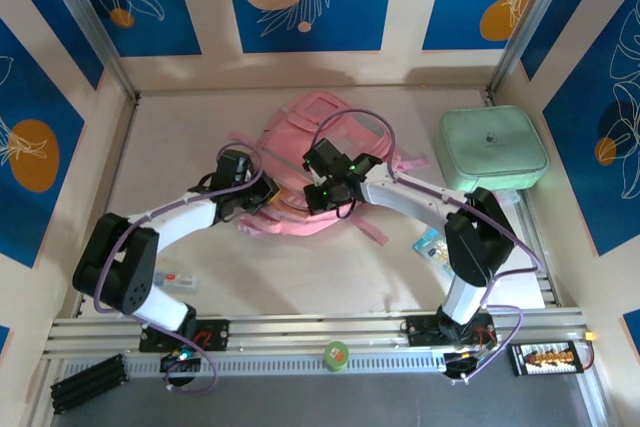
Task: Pack the student bag
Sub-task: Unzip the student bag at the center of the table.
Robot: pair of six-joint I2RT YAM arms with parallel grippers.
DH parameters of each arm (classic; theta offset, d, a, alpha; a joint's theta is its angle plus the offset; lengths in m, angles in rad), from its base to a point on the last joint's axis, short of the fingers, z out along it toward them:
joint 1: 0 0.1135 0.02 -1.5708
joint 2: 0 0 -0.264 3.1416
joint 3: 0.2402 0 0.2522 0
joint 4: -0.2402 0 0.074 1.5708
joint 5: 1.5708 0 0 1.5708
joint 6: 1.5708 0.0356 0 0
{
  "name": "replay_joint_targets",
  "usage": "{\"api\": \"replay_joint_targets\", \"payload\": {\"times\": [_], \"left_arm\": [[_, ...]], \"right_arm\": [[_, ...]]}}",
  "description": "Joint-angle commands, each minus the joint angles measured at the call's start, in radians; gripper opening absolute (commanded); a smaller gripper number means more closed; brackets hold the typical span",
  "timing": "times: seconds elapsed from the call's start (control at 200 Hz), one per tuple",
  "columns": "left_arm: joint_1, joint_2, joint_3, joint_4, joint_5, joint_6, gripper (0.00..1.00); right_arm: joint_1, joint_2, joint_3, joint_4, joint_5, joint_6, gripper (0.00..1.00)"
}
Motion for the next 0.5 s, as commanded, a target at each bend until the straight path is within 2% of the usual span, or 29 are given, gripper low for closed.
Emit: {"api": "replay_joint_targets", "payload": {"times": [0.0,0.105,0.2,0.38,0.495], "left_arm": [[-0.032,0.02,0.025,0.084,0.032,-0.028,0.07],[-0.036,0.02,0.028,0.085,0.024,-0.027,0.08],[-0.036,0.001,0.028,0.058,0.009,-0.009,0.14],[-0.036,-0.089,0.035,-0.116,-0.061,0.132,0.32],[-0.066,-0.168,0.052,-0.257,-0.136,0.287,0.41]], "right_arm": [[0.053,0.025,0.041,0.008,-0.098,0.064,0.02],[0.059,0.038,0.035,0.041,-0.042,0.127,0.05],[0.055,-0.002,-0.005,0.06,0.012,0.169,0.1],[-0.001,-0.194,-0.178,0.208,-0.029,0.215,0.37],[-0.085,-0.284,-0.266,0.278,-0.098,0.292,0.45]]}}
